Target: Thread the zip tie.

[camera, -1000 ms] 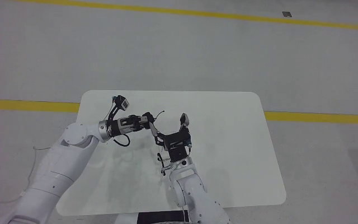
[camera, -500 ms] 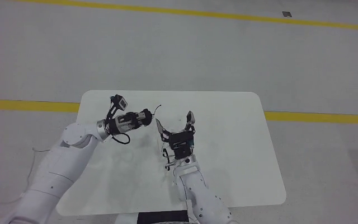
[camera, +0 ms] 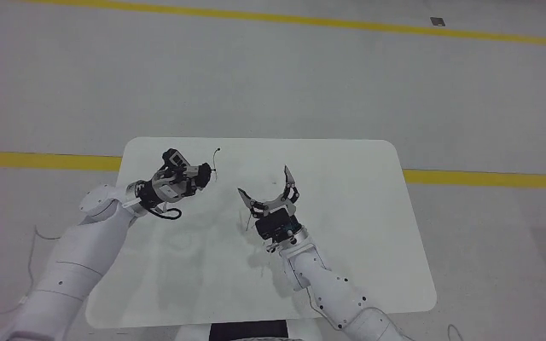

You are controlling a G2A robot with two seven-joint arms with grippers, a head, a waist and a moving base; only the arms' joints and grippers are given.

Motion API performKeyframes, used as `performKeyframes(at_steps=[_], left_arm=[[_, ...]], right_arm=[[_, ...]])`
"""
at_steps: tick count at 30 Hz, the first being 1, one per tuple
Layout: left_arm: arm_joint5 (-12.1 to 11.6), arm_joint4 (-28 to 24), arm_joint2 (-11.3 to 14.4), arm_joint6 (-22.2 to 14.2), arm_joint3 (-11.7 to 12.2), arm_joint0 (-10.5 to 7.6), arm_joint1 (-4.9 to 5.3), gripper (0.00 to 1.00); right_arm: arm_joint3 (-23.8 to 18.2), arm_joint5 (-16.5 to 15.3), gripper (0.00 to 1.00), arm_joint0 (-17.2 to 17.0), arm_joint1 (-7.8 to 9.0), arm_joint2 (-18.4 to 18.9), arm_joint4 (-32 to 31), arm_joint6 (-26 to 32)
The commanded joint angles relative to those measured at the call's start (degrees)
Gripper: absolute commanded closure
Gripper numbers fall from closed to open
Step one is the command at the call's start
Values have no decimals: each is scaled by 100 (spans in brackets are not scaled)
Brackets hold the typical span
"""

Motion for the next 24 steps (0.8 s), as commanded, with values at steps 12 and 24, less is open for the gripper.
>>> performKeyframes(at_steps=[12,24], left_arm=[[1,-256,143,339,-125,49,-46,100],[394,-803,412,337,138,-120,-128,100]], right_arm=[[83,-37,0,218,94,-291,0,4],[351,0,0,833,246,-1003,0,-367]])
